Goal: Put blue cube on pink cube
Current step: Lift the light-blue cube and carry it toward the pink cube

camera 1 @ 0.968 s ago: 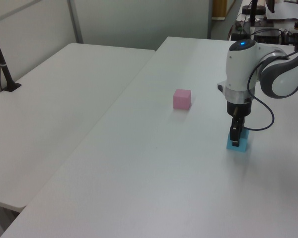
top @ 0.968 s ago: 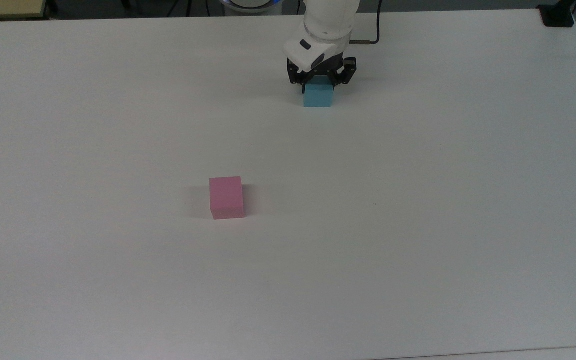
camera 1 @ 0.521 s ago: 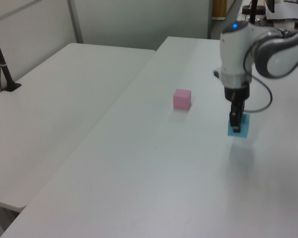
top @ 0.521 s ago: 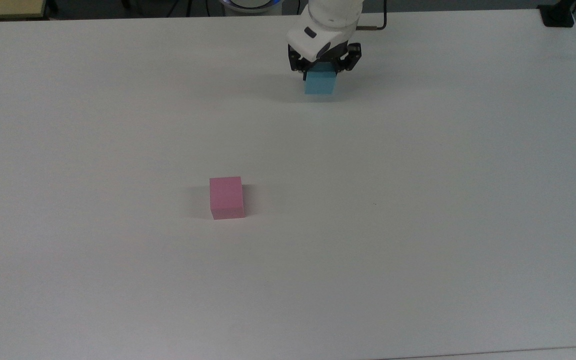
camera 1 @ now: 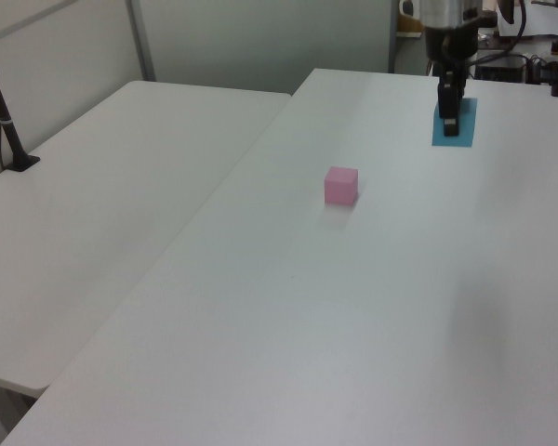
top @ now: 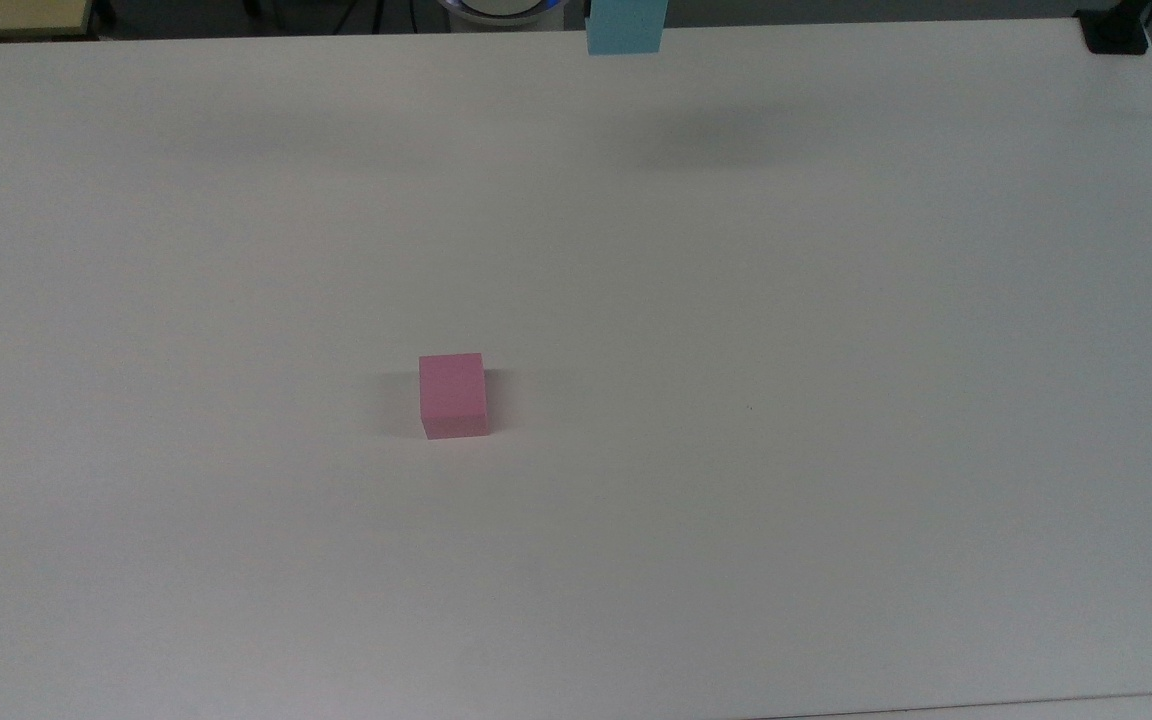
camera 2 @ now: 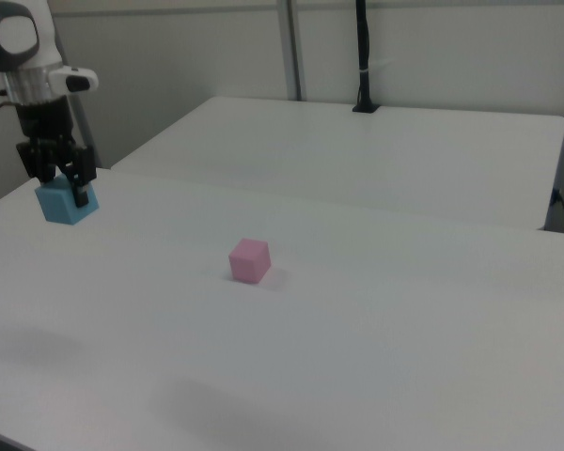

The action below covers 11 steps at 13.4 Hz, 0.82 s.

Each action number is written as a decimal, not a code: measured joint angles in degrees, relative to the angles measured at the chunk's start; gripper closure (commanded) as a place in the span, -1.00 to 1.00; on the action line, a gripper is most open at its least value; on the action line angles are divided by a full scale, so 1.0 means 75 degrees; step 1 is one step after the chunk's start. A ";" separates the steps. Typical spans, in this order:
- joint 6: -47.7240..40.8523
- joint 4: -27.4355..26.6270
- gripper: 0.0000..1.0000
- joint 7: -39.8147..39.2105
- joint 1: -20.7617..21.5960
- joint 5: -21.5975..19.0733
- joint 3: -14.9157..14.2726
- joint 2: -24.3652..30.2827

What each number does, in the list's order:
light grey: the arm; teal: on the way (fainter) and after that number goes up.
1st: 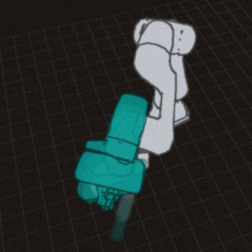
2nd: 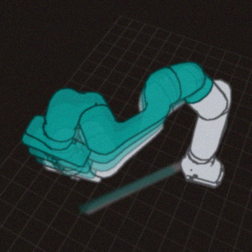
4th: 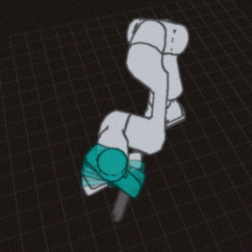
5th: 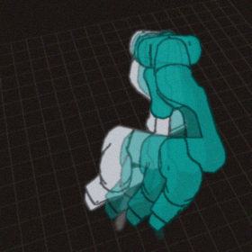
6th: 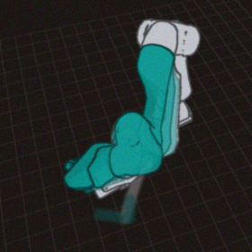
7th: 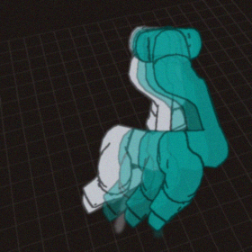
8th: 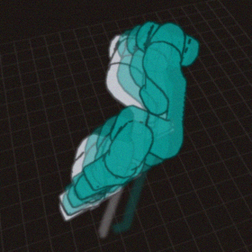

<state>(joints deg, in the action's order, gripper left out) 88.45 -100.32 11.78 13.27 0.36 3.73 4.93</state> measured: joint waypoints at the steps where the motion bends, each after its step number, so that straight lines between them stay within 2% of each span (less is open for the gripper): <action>1: -0.0026 0.0117 0.45 -0.0010 -0.0035 0.0000 -0.0001 -0.0005; 3: -0.0026 0.0328 0.45 -0.0332 -0.0243 0.0001 -0.0016 -0.0103; 5: -0.0025 0.0976 0.39 -0.0912 -0.0734 0.0006 -0.0115 -0.0530; 8: 0.0291 0.1994 0.39 -0.2005 -0.1069 0.0009 -0.1017 -0.1696; 9: 0.0540 0.2241 0.39 -0.2193 -0.1109 0.0009 -0.1211 -0.2060; 11: 0.1004 0.2512 0.39 -0.2290 -0.1145 0.0010 -0.1322 -0.2569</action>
<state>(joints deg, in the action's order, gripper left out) 95.99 -81.48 -5.39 4.69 0.43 -6.19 -14.34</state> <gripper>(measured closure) 0.401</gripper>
